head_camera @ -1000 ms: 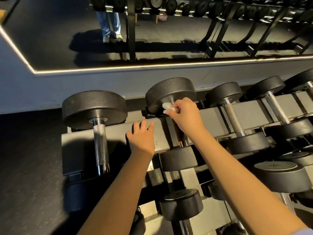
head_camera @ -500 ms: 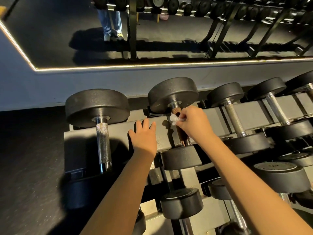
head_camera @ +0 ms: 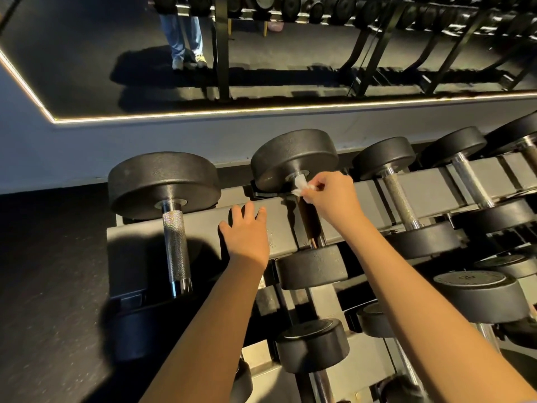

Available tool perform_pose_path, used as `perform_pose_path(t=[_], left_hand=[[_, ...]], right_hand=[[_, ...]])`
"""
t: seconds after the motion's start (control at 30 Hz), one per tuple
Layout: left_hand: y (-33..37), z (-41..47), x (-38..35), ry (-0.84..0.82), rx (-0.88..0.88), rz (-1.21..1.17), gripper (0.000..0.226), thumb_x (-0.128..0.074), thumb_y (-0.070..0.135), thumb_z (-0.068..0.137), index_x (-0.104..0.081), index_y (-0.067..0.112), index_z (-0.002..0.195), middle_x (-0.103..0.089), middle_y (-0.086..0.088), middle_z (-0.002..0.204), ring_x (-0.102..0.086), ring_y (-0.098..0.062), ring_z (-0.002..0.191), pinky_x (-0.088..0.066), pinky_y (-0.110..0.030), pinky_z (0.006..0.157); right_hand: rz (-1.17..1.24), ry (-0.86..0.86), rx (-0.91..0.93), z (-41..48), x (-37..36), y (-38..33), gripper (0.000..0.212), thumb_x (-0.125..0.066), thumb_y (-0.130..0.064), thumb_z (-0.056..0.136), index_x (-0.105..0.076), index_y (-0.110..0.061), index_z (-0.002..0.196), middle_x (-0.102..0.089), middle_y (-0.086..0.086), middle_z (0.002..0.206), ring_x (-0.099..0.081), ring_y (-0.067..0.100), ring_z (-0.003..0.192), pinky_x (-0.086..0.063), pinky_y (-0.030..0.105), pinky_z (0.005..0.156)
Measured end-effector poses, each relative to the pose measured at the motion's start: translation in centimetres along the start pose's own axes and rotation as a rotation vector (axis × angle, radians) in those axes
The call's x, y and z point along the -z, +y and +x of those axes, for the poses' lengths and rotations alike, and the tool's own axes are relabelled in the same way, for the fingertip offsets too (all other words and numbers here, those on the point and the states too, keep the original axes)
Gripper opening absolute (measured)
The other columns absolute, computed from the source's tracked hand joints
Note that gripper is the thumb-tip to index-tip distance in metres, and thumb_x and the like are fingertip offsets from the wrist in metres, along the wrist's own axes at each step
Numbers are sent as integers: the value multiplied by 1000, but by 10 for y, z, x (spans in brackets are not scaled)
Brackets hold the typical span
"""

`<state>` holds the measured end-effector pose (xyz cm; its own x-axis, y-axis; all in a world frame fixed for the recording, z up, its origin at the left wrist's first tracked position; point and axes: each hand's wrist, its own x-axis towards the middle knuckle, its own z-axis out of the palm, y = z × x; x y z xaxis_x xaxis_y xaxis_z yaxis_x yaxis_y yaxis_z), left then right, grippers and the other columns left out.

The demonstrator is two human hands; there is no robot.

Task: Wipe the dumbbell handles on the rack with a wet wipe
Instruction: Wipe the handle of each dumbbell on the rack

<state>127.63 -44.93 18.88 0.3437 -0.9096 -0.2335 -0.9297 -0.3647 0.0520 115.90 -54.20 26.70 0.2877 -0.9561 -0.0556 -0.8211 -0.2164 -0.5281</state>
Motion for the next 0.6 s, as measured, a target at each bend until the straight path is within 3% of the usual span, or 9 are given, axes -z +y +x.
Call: perform_pose_path(t=[0.2, 0.27, 0.37, 0.53, 0.6], left_hand=[[0, 0, 0, -2, -3, -13, 82, -64, 34, 89, -12, 24, 152, -14, -8, 155, -18, -31, 139, -34, -44, 105], [1, -1, 0, -1, -4, -11, 82, -65, 34, 89, -13, 24, 152, -15, -8, 154, -19, -31, 138, -34, -44, 104], [0, -1, 2, 2, -7, -11, 81, -65, 33, 89, -13, 24, 151, -16, -8, 154, -19, -31, 138, -34, -44, 104], [0, 0, 2, -6, -18, -20, 80, -64, 33, 89, -14, 25, 151, -17, -8, 153, -20, -31, 137, -34, -44, 103], [-1, 0, 2, -23, -21, -24, 82, -65, 34, 89, -13, 25, 152, -16, -7, 154, -19, -31, 138, -33, -44, 104]], right_hand=[[-131, -338, -98, -27, 19, 14, 16, -76, -24, 79, -67, -10, 79, -63, 1, 71, -56, 11, 66, -39, 19, 54], [-97, -307, -106, -26, 20, 14, 15, -75, -23, 80, -66, -11, 80, -63, 1, 73, -54, 9, 64, -37, 19, 53], [60, -110, -106, -22, 14, 12, 12, -72, -22, 83, -63, -14, 85, -60, 0, 79, -53, 8, 68, -35, 18, 54], [-145, -272, -157, -23, 15, 17, 12, -76, -20, 77, -68, -16, 84, -64, 1, 80, -59, 15, 79, -43, 24, 64], [-123, -275, -200, -28, 16, 21, 14, -77, -21, 77, -70, -15, 87, -67, 2, 81, -61, 15, 79, -46, 27, 67]])
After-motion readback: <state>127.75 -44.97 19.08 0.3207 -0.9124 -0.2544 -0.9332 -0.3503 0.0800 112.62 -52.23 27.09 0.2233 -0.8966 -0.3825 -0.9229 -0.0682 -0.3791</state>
